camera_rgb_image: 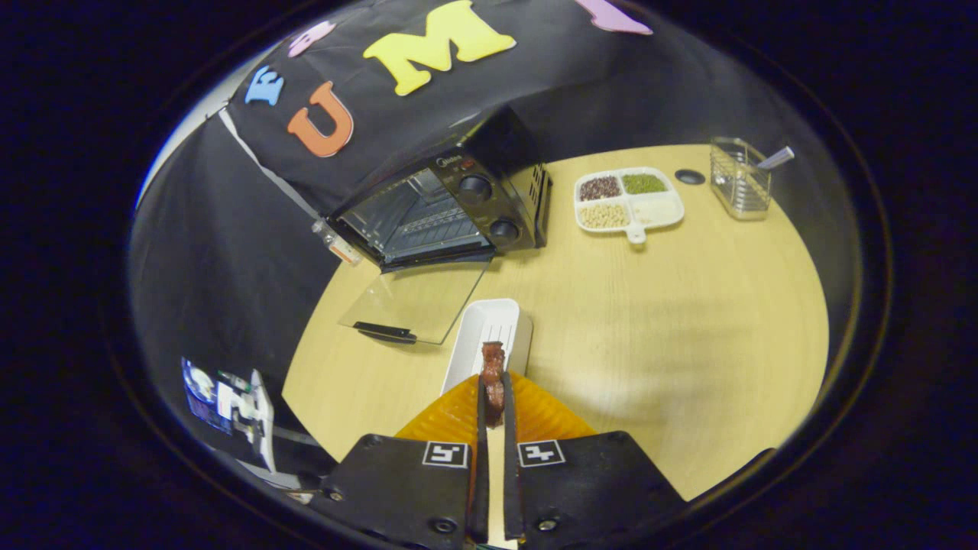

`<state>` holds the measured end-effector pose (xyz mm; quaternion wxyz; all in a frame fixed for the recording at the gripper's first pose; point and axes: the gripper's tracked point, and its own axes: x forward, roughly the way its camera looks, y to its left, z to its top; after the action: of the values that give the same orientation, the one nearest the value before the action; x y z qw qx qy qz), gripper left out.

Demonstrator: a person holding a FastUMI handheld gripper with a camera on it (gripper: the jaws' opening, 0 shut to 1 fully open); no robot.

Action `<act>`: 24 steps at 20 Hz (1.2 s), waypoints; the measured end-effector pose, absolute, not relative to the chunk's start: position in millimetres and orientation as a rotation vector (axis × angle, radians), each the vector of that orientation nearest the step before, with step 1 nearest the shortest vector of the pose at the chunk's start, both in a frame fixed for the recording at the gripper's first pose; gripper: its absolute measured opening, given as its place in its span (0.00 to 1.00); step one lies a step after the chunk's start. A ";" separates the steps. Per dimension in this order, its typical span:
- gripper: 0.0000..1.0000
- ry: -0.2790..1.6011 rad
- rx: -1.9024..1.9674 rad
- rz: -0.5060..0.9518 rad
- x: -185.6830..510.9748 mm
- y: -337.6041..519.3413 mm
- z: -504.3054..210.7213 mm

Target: Open the toaster oven, put the food inside, and close the toaster oven door.

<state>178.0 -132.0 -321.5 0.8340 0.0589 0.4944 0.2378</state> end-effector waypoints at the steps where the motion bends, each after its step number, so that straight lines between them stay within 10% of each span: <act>1: 0.11 1.021 0.081 0.497 175.7 -128.4 -314.0; 13: 0.11 0.622 -0.228 0.373 169.8 -35.6 -218.8; 24: 0.11 0.635 -0.016 0.420 192.4 88.2 -270.5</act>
<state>192.4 88.2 -270.5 0.9284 -0.0077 0.3100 0.2049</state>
